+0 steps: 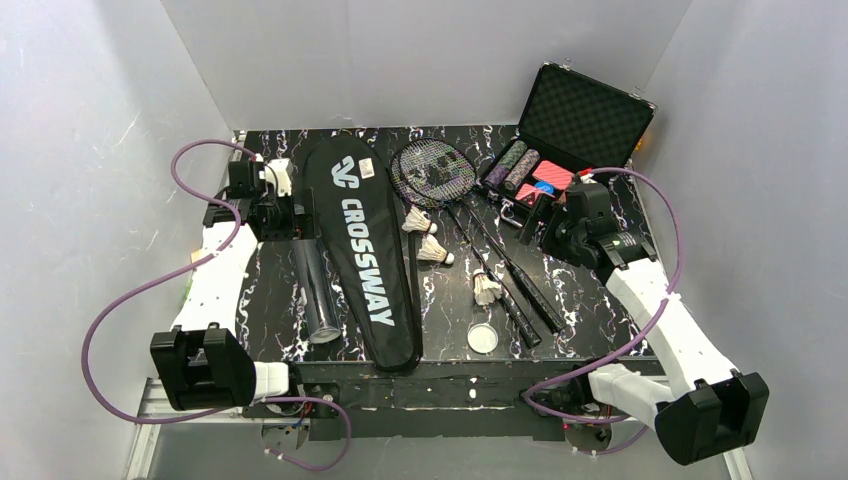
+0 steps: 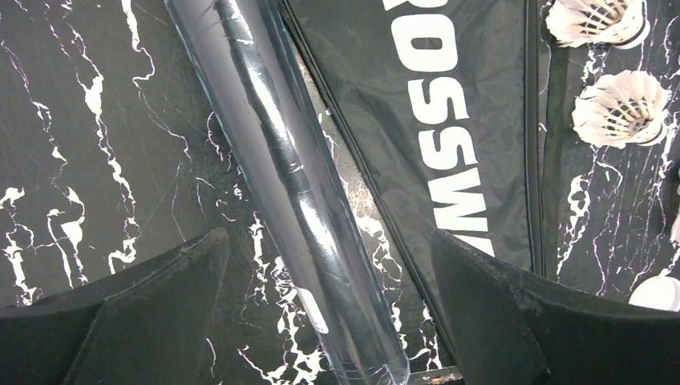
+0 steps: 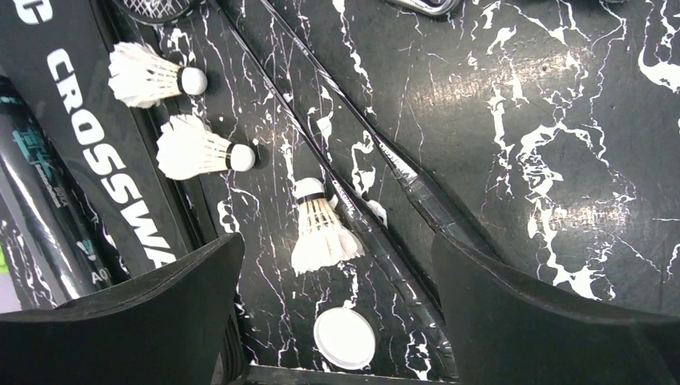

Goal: Pack up the badminton gear

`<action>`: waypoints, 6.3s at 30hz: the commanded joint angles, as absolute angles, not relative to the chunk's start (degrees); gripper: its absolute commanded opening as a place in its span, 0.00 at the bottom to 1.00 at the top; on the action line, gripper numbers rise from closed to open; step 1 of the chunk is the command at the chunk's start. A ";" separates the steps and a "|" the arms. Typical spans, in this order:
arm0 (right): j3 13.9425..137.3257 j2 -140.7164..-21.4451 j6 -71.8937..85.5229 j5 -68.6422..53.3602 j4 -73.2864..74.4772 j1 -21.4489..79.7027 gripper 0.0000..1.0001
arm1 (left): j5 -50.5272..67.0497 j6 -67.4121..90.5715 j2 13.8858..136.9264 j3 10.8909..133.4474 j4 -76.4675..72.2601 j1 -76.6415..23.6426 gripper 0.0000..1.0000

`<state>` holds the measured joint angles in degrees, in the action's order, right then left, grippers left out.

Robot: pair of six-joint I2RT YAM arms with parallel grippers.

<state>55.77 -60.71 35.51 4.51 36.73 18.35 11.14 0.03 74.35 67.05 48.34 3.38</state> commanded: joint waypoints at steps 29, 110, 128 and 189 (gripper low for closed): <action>73.23 -77.79 36.00 19.62 46.33 28.79 0.93 | 7.48 -4.74 91.44 59.24 43.60 3.69 0.98; 103.38 -99.27 43.40 19.69 51.93 41.22 0.01 | 41.13 -59.74 58.46 54.40 55.43 0.89 0.23; 67.18 -56.67 60.24 13.58 12.75 47.75 0.01 | 60.37 -82.18 49.18 49.29 66.07 -1.12 0.01; 66.19 -59.85 48.32 20.15 12.63 62.40 0.69 | 62.98 -73.10 52.82 51.61 59.07 -1.22 0.00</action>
